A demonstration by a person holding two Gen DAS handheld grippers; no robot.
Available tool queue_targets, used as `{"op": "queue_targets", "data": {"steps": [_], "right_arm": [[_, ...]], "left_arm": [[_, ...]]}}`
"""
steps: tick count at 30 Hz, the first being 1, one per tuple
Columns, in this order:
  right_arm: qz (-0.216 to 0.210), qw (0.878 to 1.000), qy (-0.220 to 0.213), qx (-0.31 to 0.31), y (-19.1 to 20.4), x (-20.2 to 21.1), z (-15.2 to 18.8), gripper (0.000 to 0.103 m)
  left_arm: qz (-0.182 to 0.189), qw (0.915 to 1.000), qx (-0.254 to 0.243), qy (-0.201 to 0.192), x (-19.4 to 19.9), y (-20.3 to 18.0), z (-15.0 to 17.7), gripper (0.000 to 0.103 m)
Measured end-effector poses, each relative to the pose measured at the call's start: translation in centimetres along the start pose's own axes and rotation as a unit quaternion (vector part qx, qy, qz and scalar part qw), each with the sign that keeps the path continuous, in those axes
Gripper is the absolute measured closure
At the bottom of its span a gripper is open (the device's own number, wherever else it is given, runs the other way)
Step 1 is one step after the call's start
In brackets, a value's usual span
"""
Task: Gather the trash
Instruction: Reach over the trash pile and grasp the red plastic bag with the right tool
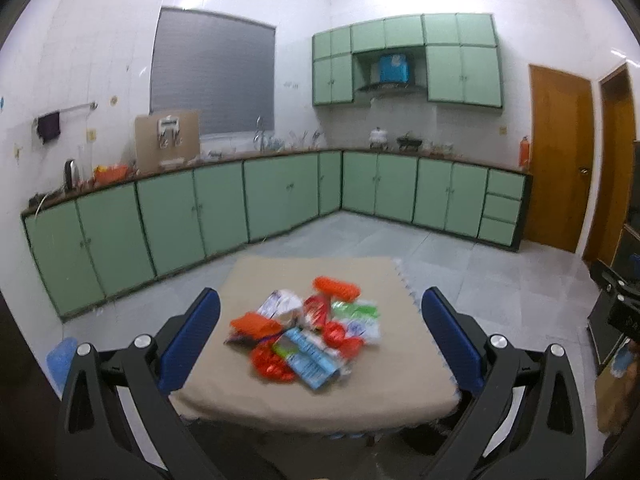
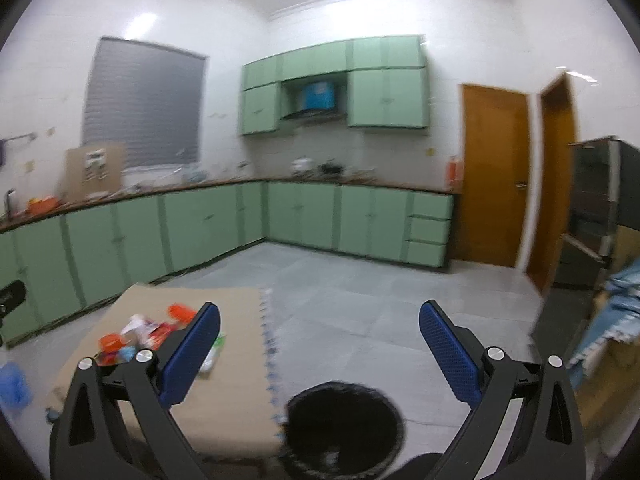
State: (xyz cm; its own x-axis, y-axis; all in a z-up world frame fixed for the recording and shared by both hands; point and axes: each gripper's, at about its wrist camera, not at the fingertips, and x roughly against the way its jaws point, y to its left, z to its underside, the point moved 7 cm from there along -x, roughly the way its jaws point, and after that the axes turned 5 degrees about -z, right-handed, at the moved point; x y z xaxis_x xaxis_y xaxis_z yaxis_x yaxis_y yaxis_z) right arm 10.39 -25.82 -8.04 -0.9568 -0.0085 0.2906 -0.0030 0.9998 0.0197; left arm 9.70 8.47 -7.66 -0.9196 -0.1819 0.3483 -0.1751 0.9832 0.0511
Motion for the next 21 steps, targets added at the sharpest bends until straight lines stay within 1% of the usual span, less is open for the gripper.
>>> {"op": "queue_targets", "data": {"steps": [3, 5, 6, 7, 8, 9, 10, 11, 12, 14, 15, 16, 17, 18, 20, 21], "right_arm": [[-0.052, 0.998, 0.042, 0.016, 2.6, -4.1, 1.3, 0.006], [-0.08, 0.994, 0.068, 0.028, 4.5, -6.5, 2.5, 0.006], [-0.103, 0.991, 0.083, 0.034, 5.8, -8.1, 3.3, 0.006], [-0.114, 0.989, 0.087, 0.036, 6.6, -8.7, 3.7, 0.006], [-0.138, 0.985, 0.099, 0.04, 7.9, -10.1, 4.4, 0.009], [-0.16, 0.98, 0.112, 0.043, 9.0, -11.5, 5.1, 0.015], [-0.173, 0.977, 0.12, 0.044, 10.1, -12.5, 5.7, 0.019], [-0.188, 0.972, 0.132, 0.044, 11.1, -13.7, 6.4, 0.029], [-0.202, 0.968, 0.143, 0.043, 11.8, -14.6, 7.0, 0.035], [-0.233, 0.958, 0.162, 0.039, 13.5, -16.8, 8.0, 0.043], [-0.252, 0.952, 0.167, 0.038, 14.6, -18.1, 8.6, 0.046], [-0.26, 0.95, 0.171, 0.04, 15.3, -19.1, 9.0, 0.047], [-0.267, 0.947, 0.175, 0.043, 16.0, -19.8, 9.5, 0.051], [-0.278, 0.941, 0.183, 0.052, 17.2, -21.1, 10.2, 0.053], [-0.291, 0.935, 0.193, 0.062, 18.5, -23.2, 11.3, 0.054], [-0.3, 0.931, 0.198, 0.067, 19.3, -24.3, 11.9, 0.057]], "left_arm": [[-0.027, 0.9994, 0.006, 0.021, -2.3, 2.7, 1.7, 0.005], [-0.031, 0.9988, 0.014, 0.034, -3.5, 4.1, 2.6, 0.005], [-0.032, 0.9986, 0.015, 0.039, -4.1, 4.6, 3.0, 0.005], [-0.034, 0.9984, 0.015, 0.042, -4.8, 5.0, 3.5, 0.005], [-0.036, 0.9983, 0.014, 0.045, -5.6, 5.4, 4.0, 0.005], [-0.036, 0.9981, 0.014, 0.049, -6.2, 5.7, 4.4, 0.005], [-0.035, 0.9977, 0.017, 0.055, -7.2, 6.1, 4.9, 0.005], [-0.034, 0.9973, 0.02, 0.062, -8.0, 6.3, 5.4, 0.005], [-0.033, 0.9968, 0.022, 0.069, -8.8, 6.5, 5.8, 0.005], [-0.032, 0.9958, 0.025, 0.082, -10.2, 6.6, 6.5, 0.005], [-0.03, 0.9953, 0.027, 0.089, -10.9, 6.6, 6.9, 0.005], [-0.028, 0.9949, 0.027, 0.093, -11.5, 6.7, 7.2, 0.005], [-0.027, 0.9944, 0.028, 0.098, -12.3, 6.8, 7.6, 0.005], [-0.028, 0.9938, 0.028, 0.104, -13.1, 6.8, 8.1, 0.005], [-0.025, 0.9926, 0.031, 0.115, -14.3, 6.6, 8.6, 0.005], [-0.024, 0.9921, 0.033, 0.118, -14.9, 6.4, 8.8, 0.005]]}}
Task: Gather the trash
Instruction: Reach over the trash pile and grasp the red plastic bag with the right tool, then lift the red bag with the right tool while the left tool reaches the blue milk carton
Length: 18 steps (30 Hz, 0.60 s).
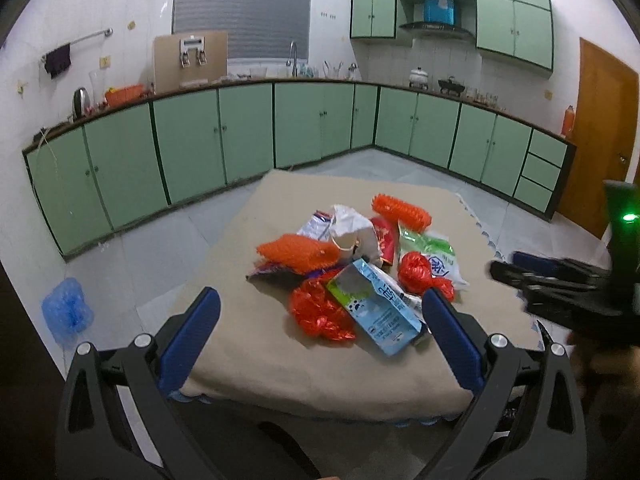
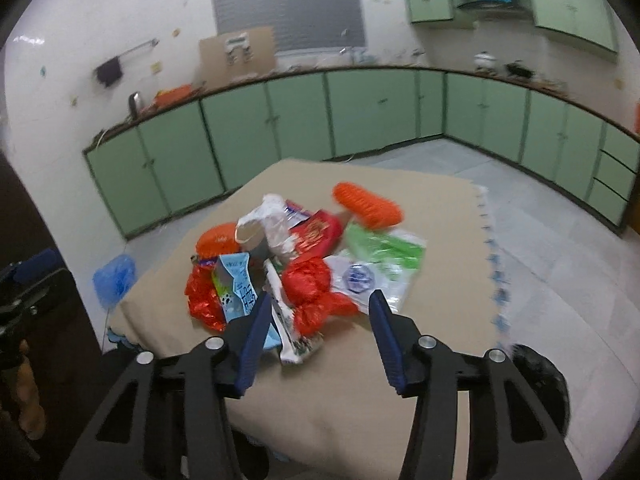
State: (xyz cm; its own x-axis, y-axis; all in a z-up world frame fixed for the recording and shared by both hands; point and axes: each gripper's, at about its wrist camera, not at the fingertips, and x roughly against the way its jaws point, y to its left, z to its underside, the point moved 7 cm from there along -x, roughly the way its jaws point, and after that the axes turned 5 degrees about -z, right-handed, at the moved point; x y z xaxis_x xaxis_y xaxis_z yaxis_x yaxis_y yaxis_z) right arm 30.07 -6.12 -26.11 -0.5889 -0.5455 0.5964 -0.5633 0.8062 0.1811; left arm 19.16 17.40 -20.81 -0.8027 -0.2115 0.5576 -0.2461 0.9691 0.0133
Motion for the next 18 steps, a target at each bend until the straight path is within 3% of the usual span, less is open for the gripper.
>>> {"op": "queue_targets", "data": {"steps": [2, 7, 14, 18], "right_arm": [[-0.011, 1.0, 0.016, 0.003, -0.1, -2.4, 0.1, 0.062], [-0.033, 0.999, 0.042, -0.004, -0.8, -7.6, 0.4, 0.061], [-0.04, 0.997, 0.062, 0.004, -0.9, -10.5, 0.6, 0.059], [-0.052, 0.997, 0.059, 0.001, -1.2, -10.1, 0.6, 0.074]], "left_arm": [[0.003, 1.0, 0.0, 0.003, -1.1, -0.3, 0.0, 0.005], [0.006, 1.0, -0.003, 0.004, -3.4, -0.8, -0.1, 0.005], [0.009, 0.9997, -0.005, 0.023, -6.5, -1.2, 0.3, 0.005], [0.014, 0.9995, -0.006, 0.028, -7.0, -1.8, 0.5, 0.005]]}}
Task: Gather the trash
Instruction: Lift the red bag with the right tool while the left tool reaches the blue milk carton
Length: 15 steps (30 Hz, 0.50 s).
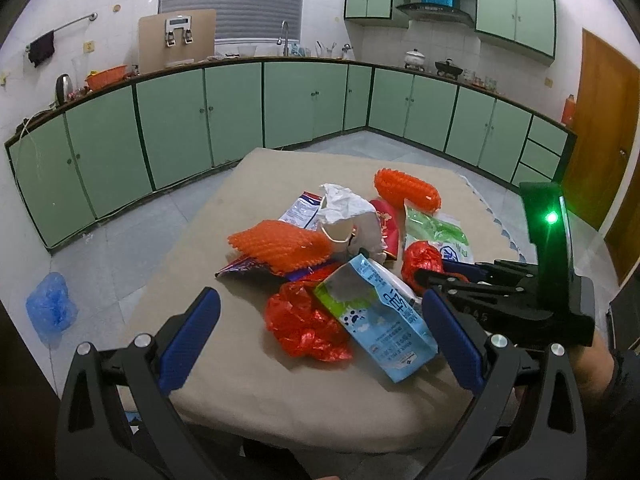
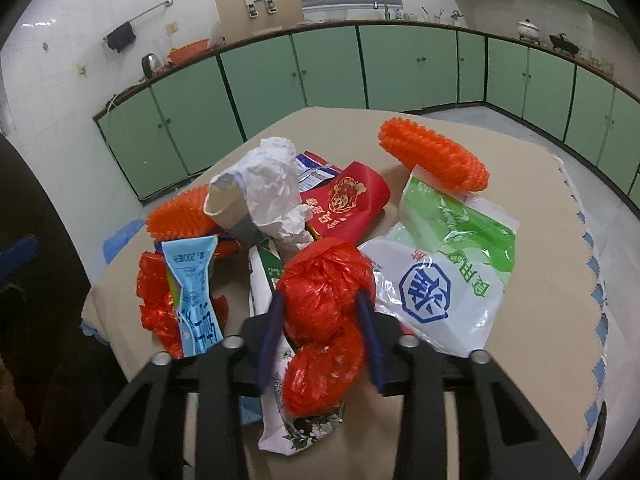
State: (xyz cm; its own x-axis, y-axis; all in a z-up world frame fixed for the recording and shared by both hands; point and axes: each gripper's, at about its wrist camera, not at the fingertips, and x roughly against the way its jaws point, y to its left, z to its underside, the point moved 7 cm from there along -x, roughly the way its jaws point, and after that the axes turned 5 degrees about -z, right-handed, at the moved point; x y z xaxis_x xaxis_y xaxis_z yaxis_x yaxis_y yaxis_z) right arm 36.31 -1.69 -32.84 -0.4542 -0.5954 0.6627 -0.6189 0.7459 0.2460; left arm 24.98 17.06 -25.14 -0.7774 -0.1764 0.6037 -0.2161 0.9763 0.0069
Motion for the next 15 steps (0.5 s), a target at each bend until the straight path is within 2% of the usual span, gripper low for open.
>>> {"op": "queue_targets", "data": {"steps": [8, 15], "right_arm": [[0.01, 0.999, -0.043, -0.002, -0.7, 5.9, -0.1, 0.077], [0.026, 0.998, -0.059, -0.028, -2.3, 10.5, 1.8, 0.077]], "left_arm": [[0.022, 0.9997, -0.001, 0.011, -1.4, -2.6, 0.5, 0.005], [0.036, 0.9986, -0.021, 0.034, -2.8, -6.7, 4.6, 0.006]]}}
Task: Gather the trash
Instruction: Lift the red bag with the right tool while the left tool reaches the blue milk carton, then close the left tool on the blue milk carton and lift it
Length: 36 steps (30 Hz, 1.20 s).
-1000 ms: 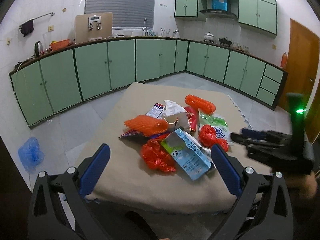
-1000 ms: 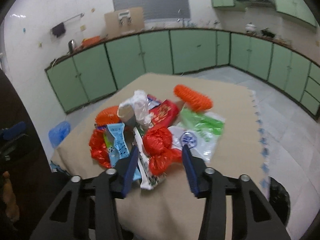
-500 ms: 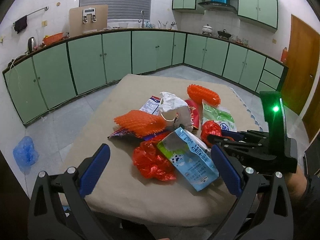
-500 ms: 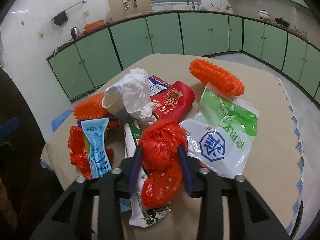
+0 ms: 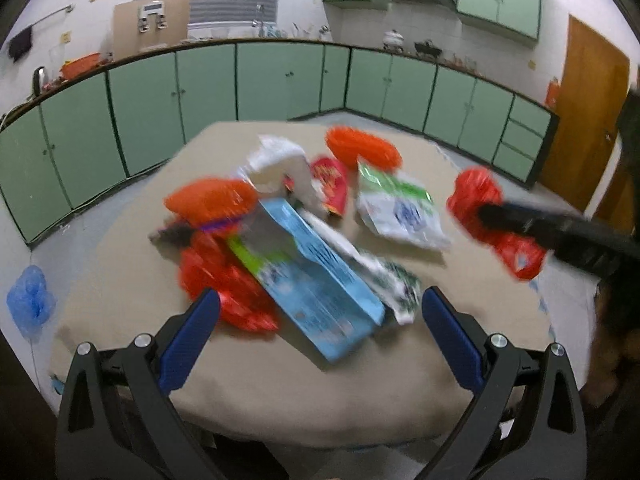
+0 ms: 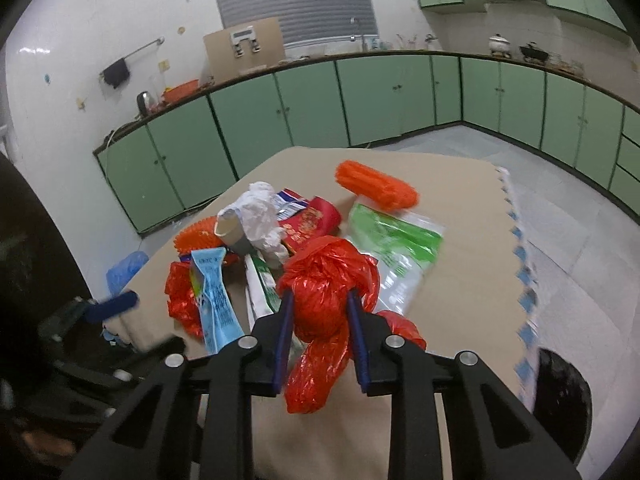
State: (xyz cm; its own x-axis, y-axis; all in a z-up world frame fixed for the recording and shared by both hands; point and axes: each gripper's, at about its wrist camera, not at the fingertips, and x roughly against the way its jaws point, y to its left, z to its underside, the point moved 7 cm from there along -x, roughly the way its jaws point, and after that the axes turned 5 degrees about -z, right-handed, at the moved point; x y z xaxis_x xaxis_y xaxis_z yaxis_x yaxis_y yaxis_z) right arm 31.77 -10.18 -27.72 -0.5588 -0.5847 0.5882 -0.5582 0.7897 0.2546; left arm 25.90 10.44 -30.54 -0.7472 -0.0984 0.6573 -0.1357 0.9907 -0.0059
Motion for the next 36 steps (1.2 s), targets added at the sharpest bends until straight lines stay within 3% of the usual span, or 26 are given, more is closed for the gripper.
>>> {"op": "queue_targets", "data": {"steps": [3, 6, 10, 14, 16, 19, 22, 23, 26, 28, 33, 36], "right_arm": [[0.006, 1.0, -0.004, -0.009, -0.8, 0.8, 0.4, 0.077], [0.009, 1.0, -0.008, -0.014, -1.3, 1.0, 0.2, 0.077], [0.011, 1.0, -0.01, -0.015, -1.5, 0.8, 0.0, 0.077], [0.014, 1.0, -0.004, -0.009, -1.4, 0.4, 0.1, 0.077], [0.016, 1.0, 0.0, -0.008, -1.3, 0.3, 0.2, 0.077], [0.018, 1.0, 0.002, -0.007, -1.1, 0.1, 0.3, 0.077], [0.019, 1.0, 0.002, -0.008, -1.0, 0.0, 0.1, 0.077], [0.019, 1.0, 0.002, -0.007, -0.9, 0.0, 0.0, 0.077], [0.02, 1.0, -0.001, -0.005, -0.8, 0.1, -0.2, 0.077], [0.021, 1.0, -0.002, -0.004, -0.7, 0.2, -0.2, 0.077], [0.023, 1.0, -0.001, -0.005, -0.7, 0.4, 0.0, 0.077], [0.022, 1.0, -0.003, -0.009, -0.8, 0.5, 0.1, 0.077]], "left_arm": [[-0.002, 0.9999, -0.006, 0.014, -1.0, -1.0, 1.2, 0.006], [-0.049, 0.9976, -0.048, 0.007, -1.9, -1.6, 1.8, 0.009], [-0.09, 0.9923, -0.079, 0.031, -4.4, -1.0, 2.8, 0.038], [-0.114, 0.99, -0.079, 0.022, -4.9, 0.2, 2.3, 0.036], [-0.133, 0.9877, -0.083, 0.002, -4.4, 0.4, 1.7, 0.021], [-0.14, 0.9855, -0.094, -0.016, -4.0, 0.2, 1.1, 0.021], [-0.14, 0.9842, -0.108, -0.006, -5.1, -0.4, 1.2, 0.024], [-0.137, 0.9841, -0.113, -0.003, -5.4, -0.5, 1.1, 0.027], [-0.116, 0.9869, -0.112, 0.01, -6.2, -0.8, 1.3, 0.053], [-0.099, 0.9897, -0.101, 0.025, -6.7, -0.7, 1.6, 0.086], [-0.057, 0.997, -0.051, 0.018, -6.1, 0.3, 1.3, 0.091], [-0.048, 0.9978, -0.046, 0.003, -5.3, 0.7, 1.0, 0.094]]}}
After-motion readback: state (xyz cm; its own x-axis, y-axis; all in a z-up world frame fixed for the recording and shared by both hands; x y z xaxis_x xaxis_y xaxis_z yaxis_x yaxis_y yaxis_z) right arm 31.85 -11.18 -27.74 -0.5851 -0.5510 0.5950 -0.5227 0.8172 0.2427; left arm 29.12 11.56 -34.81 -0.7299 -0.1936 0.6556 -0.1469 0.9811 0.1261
